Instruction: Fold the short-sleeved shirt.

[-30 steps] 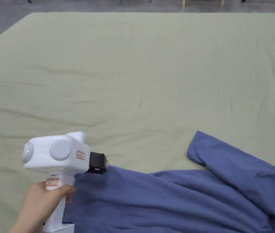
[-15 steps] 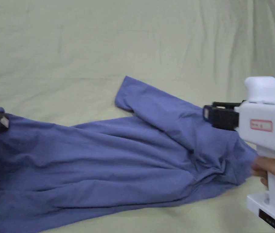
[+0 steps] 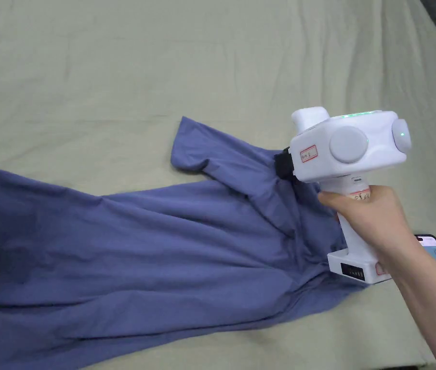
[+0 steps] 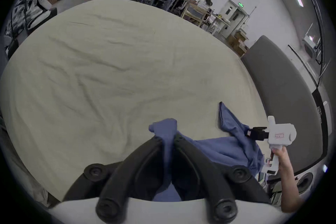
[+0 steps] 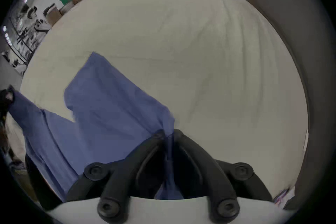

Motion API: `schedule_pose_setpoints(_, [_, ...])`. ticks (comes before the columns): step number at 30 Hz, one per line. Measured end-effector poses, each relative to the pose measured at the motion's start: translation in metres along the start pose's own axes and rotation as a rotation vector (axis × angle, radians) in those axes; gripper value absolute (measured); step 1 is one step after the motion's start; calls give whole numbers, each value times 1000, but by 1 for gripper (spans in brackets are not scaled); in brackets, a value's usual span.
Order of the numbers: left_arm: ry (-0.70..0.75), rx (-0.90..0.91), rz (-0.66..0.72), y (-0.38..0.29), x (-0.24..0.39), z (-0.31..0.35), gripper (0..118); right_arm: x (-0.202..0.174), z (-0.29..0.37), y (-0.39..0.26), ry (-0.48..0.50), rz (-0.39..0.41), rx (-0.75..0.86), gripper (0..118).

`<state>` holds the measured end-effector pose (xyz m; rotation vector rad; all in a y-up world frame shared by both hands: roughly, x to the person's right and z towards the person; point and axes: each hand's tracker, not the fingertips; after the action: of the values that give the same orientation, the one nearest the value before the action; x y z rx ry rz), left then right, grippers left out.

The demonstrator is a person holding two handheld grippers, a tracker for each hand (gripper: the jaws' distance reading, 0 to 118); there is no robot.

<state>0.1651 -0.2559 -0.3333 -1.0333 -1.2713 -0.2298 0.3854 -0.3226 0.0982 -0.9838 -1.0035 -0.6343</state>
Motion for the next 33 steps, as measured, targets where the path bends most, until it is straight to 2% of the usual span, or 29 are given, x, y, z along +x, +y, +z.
schedule_pose_setpoints(1, [-4,4,9,2,3,2,4,-2,5,-2,-23,-25,25,9])
schedule_pose_setpoints(3, [-10,16,6,6,8,8,4,-3,19,-3,-36,-25,84,9])
schedule_pose_setpoints(6, [-36,62,-22,22,15,23,4,7,55,1,13,-111,193,9])
schedule_pose_setpoints(12, [-7,180,-211,99,42,68,4,31,169,26,49,-188,481,9])
schedule_pose_setpoints(14, [-58,258,-222,133,53,94,4,40,213,48,82,-199,571,9])
schedule_pose_setpoints(17, [-86,373,-260,188,76,134,4,47,274,90,32,-165,710,9])
schedule_pose_setpoints(19, [-69,431,-304,230,97,160,4,51,316,127,1,-145,793,9])
schedule_pose_setpoints(23, [25,550,-373,312,135,195,4,65,383,215,31,-202,889,9])
schedule_pose_setpoints(24, [56,576,-377,329,140,198,4,54,400,219,23,-200,906,9])
schedule_pose_setpoints(27, [135,661,-332,378,149,198,4,46,422,267,-44,-194,938,9])
schedule_pose_setpoints(28, [148,678,-320,391,148,195,4,59,414,290,-40,-199,931,9])
schedule_pose_setpoints(33, [198,713,-232,433,124,140,4,65,370,349,-51,-241,925,9])
